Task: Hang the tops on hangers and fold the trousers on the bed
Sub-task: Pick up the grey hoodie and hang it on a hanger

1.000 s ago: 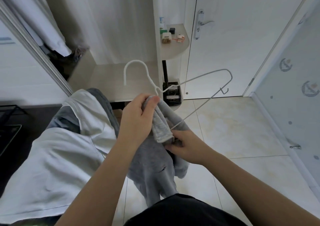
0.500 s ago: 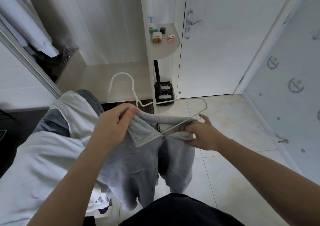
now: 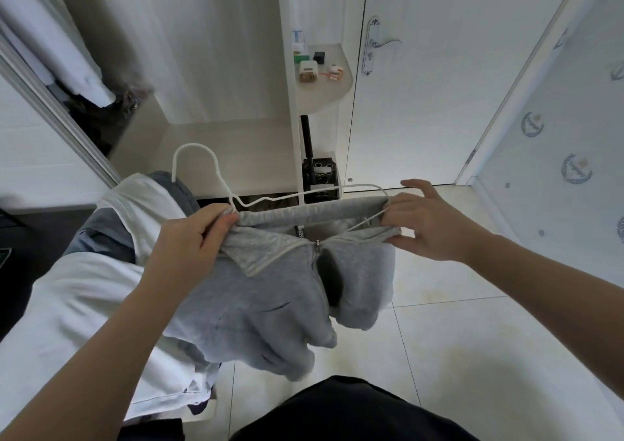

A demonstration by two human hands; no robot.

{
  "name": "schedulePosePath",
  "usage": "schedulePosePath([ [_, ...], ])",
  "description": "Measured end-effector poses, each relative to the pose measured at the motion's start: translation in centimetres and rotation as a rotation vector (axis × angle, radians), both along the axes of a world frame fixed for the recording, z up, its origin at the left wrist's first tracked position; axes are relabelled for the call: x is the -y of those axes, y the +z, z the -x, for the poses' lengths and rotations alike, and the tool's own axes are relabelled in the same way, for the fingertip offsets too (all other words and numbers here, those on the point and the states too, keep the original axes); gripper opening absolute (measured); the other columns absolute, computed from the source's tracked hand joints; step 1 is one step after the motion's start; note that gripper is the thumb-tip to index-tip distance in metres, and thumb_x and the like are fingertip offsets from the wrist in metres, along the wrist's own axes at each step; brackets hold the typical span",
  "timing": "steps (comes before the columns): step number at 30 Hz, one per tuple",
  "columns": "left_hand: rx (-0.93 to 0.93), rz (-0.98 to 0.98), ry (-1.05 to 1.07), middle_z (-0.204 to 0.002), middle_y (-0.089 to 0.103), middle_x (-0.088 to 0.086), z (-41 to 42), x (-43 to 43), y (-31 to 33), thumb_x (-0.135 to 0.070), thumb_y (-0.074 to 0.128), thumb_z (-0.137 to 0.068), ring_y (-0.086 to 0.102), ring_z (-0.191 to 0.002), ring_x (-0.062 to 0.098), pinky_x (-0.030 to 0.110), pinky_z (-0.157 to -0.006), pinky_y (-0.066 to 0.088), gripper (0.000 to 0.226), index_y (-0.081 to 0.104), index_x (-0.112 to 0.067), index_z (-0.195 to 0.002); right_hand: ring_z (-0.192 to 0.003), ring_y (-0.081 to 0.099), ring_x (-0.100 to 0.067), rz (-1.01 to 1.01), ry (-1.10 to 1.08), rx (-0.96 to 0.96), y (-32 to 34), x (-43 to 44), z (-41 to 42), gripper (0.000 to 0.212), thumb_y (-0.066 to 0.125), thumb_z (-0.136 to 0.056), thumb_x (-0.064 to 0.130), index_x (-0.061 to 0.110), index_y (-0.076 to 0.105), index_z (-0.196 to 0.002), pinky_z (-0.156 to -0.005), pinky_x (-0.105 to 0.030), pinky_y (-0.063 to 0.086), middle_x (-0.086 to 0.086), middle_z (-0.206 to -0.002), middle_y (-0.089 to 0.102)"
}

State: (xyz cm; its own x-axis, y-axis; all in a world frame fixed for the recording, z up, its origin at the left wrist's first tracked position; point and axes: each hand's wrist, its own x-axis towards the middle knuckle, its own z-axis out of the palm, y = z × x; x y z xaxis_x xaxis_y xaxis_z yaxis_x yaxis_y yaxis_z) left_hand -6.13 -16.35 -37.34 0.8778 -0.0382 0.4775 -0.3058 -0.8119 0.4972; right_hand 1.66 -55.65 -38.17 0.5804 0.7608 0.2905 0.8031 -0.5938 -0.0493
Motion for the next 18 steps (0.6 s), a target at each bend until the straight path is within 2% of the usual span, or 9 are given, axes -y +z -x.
schedulePosePath([
  [3, 0.007, -0.032, -0.015, -0.069, 0.068, -0.003, -0.7, -0.1, -0.1, -0.038, 0.051, -0.103, 0.059, -0.069, 0.013, 0.009, -0.062, 0.041, 0.027, 0.070, -0.020, -0.099, -0.090, 0.066, -0.013, 0.013, -0.013, 0.014, 0.5, 0.3, -0.4, 0.012, 0.077, -0.087, 0.029, 0.020, 0.070, -0.085, -0.116, -0.051, 0.025, 0.011, -0.081, 0.065],
  [7, 0.015, -0.045, -0.088, -0.070, 0.060, -0.023, -1.2, -0.1, 0.3, -0.043, 0.047, -0.104, 0.060, -0.069, -0.003, 0.004, -0.062, 0.039, 0.031, 0.069, -0.021, -0.102, -0.093, 0.067, -0.011, 0.038, -0.015, -0.019, 1.1, 0.8, -1.0, 0.016, 0.072, -0.088, 0.037, 0.022, 0.071, -0.087, -0.116, -0.048, 0.025, 0.012, -0.083, 0.068],
  [12, 0.003, -0.099, -0.128, -0.068, 0.064, -0.010, -1.9, -0.2, 0.4, -0.033, 0.051, -0.102, 0.058, -0.067, 0.010, 0.010, -0.061, 0.041, 0.025, 0.070, -0.017, -0.100, -0.094, 0.068, -0.011, 0.050, -0.032, -0.100, 2.7, 0.9, -1.4, 0.023, 0.076, -0.084, 0.039, 0.017, 0.074, -0.089, -0.116, -0.052, 0.027, 0.009, -0.088, 0.072],
  [15, -0.015, -0.121, -0.141, -0.071, 0.066, -0.009, -2.1, -1.0, 0.7, -0.029, 0.055, -0.101, 0.058, -0.069, 0.009, 0.009, -0.062, 0.040, 0.020, 0.070, -0.017, -0.101, -0.095, 0.066, -0.008, 0.050, -0.028, -0.164, 3.3, 0.6, -1.5, 0.025, 0.076, -0.084, 0.040, 0.016, 0.075, -0.092, -0.118, -0.043, 0.026, 0.009, -0.092, 0.072],
  [18, -0.019, -0.144, -0.136, -0.074, 0.063, -0.014, -2.3, -1.3, 1.0, -0.030, 0.054, -0.099, 0.054, -0.070, 0.003, 0.005, -0.066, 0.039, 0.025, 0.072, -0.013, -0.101, -0.093, 0.065, -0.017, 0.004, -0.069, -0.237, 4.3, 0.0, -1.8, 0.033, 0.072, -0.084, 0.045, 0.012, 0.073, -0.087, -0.114, -0.021, 0.022, 0.004, -0.086, 0.072],
])
